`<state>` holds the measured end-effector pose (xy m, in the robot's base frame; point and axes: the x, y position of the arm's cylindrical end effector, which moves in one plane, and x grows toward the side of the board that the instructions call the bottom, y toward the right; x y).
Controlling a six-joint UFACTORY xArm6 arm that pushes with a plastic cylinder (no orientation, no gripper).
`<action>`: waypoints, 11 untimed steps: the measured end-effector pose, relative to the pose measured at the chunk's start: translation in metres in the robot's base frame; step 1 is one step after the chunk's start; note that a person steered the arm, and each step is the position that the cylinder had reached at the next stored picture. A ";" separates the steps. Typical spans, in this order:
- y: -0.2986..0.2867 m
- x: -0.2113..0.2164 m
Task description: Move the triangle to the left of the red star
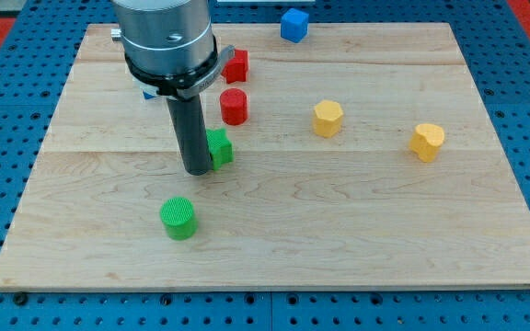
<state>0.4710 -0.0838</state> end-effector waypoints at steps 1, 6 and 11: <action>0.000 0.000; -0.101 -0.032; -0.056 -0.147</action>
